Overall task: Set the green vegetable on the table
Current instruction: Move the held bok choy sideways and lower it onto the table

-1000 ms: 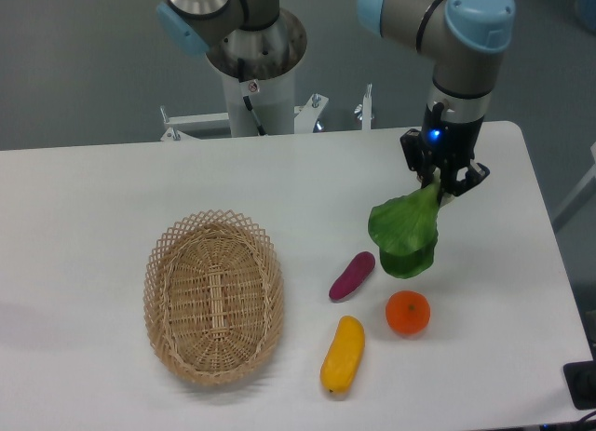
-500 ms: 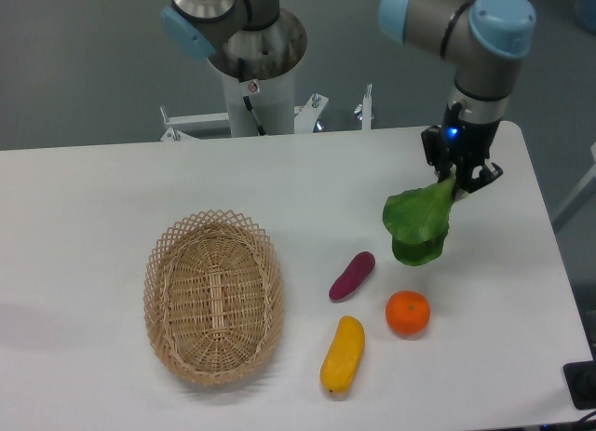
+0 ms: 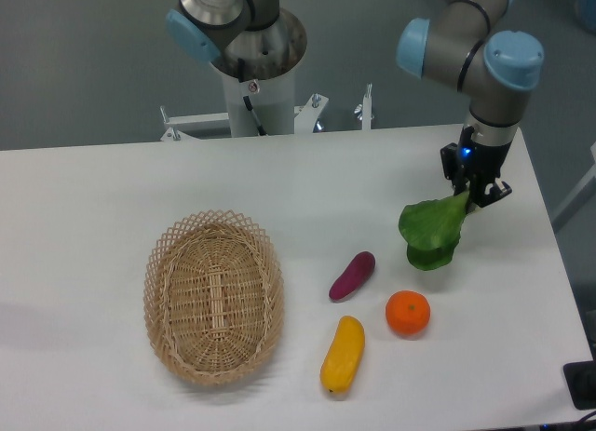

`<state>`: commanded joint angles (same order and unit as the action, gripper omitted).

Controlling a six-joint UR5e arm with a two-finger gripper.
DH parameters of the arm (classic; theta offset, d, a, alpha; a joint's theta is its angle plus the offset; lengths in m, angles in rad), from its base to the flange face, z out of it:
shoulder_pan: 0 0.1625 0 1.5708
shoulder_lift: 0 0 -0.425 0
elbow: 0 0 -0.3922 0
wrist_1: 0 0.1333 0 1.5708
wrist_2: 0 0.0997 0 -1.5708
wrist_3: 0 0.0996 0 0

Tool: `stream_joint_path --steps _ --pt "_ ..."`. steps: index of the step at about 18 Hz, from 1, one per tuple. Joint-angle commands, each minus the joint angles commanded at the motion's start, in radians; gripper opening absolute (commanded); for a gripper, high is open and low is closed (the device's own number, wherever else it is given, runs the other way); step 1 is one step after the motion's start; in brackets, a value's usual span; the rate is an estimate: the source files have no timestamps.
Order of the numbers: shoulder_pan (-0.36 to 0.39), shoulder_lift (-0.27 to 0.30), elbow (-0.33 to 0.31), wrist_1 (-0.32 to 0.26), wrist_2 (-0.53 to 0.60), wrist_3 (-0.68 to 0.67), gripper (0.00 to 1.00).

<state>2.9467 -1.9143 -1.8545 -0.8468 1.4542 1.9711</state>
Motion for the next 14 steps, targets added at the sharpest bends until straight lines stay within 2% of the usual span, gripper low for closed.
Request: stream_joint_path --steps 5,7,9,10,11,14 --pt "-0.003 -0.014 -0.031 0.003 0.0 -0.024 0.26" --pt "-0.003 -0.014 -0.034 0.003 -0.002 -0.026 0.31" --pt "-0.003 -0.015 -0.031 0.003 -0.003 -0.025 0.54" --pt "-0.003 -0.02 -0.026 0.003 -0.005 -0.023 0.84" --pt "-0.005 -0.023 -0.023 0.003 -0.006 -0.024 1.0" --pt "-0.006 -0.02 -0.025 0.005 -0.005 -0.034 1.0"
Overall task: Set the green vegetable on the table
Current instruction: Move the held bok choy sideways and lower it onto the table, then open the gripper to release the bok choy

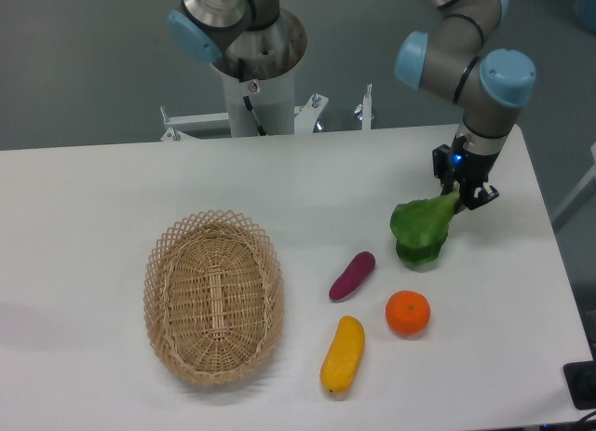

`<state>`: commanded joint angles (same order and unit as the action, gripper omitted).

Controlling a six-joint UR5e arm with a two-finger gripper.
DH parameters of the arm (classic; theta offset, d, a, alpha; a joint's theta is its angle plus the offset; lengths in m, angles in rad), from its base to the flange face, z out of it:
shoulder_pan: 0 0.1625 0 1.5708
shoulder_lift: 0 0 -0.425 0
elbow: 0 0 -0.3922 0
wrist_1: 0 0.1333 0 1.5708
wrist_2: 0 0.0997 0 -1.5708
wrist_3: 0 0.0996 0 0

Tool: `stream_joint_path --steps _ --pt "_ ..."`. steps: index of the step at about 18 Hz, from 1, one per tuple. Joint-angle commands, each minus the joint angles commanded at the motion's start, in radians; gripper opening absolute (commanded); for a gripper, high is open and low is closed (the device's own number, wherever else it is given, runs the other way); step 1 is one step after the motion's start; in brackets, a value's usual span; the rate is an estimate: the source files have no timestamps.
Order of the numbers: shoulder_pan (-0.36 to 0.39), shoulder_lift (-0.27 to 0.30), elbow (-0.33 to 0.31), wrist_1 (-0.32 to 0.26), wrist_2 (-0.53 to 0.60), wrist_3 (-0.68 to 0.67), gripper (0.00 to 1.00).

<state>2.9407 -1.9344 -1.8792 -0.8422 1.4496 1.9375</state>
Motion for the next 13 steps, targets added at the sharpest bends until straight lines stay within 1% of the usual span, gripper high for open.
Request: stream_joint_path --steps 1,4,8,11,13 --pt "0.0 0.005 0.003 0.0 -0.002 -0.017 1.0" --pt "-0.012 0.012 0.011 0.005 -0.003 -0.132 1.0" --pt "-0.087 0.032 0.104 -0.003 -0.005 -0.181 1.0" --pt "-0.141 0.046 0.182 -0.011 0.008 -0.291 1.0" --pt "-0.182 0.067 0.221 -0.017 0.009 -0.391 1.0"
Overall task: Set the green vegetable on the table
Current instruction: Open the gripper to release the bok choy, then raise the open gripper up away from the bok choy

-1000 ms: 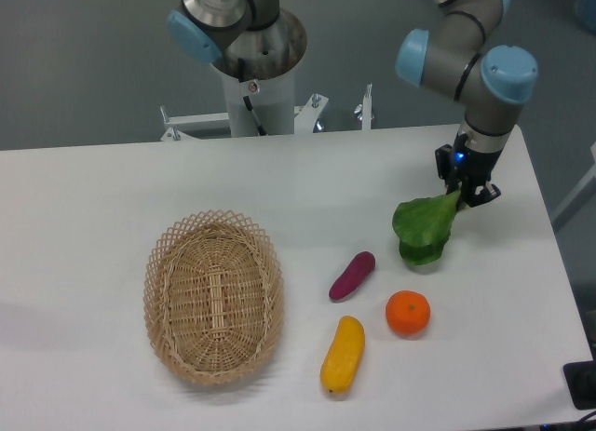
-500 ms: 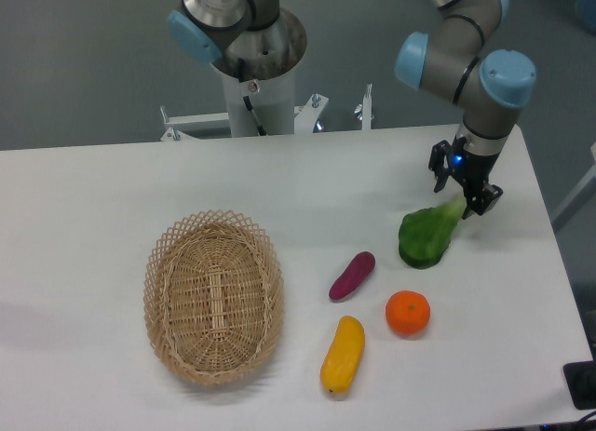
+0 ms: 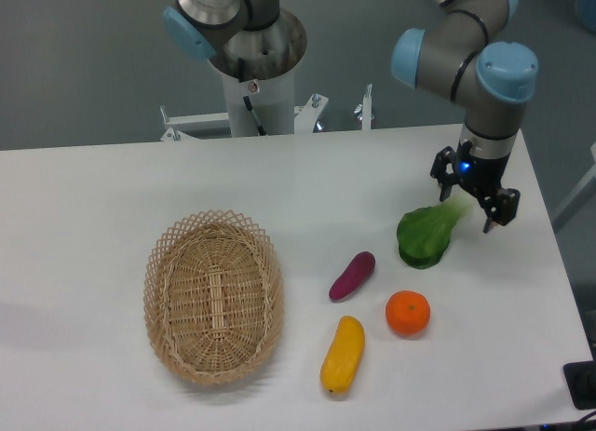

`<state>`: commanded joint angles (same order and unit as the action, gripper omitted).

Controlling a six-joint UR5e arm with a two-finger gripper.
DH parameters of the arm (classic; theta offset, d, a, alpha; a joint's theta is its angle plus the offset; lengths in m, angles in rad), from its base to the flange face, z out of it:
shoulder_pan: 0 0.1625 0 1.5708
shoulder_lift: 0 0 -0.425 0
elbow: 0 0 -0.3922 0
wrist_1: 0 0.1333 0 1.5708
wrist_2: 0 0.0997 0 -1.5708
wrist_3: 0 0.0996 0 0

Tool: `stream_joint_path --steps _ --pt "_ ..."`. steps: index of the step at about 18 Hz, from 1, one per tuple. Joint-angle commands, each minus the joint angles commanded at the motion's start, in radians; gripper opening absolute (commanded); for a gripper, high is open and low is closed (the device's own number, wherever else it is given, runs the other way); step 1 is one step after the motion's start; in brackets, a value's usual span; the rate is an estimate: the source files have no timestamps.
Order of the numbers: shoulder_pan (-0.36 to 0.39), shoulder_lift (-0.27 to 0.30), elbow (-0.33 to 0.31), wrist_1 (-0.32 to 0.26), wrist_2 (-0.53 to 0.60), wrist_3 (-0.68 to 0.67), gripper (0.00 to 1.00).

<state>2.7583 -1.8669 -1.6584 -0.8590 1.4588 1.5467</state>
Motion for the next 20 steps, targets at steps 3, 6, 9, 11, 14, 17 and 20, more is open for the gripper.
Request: stream_joint_path --steps 3,6,9,11,14,17,20 --pt "-0.026 0.041 0.029 -0.032 -0.002 -0.045 1.0" --pt "-0.026 0.1 0.052 -0.121 0.008 -0.047 1.0" --pt "-0.005 0.107 0.129 -0.271 0.014 -0.033 1.0" --pt "0.02 0.107 0.149 -0.301 0.014 -0.031 1.0" --pt "0.035 0.111 0.147 -0.302 0.012 -0.031 1.0" --pt "0.038 0.114 0.143 -0.301 0.012 -0.031 1.0" --pt "0.04 0.114 0.143 -0.299 0.012 -0.031 1.0"
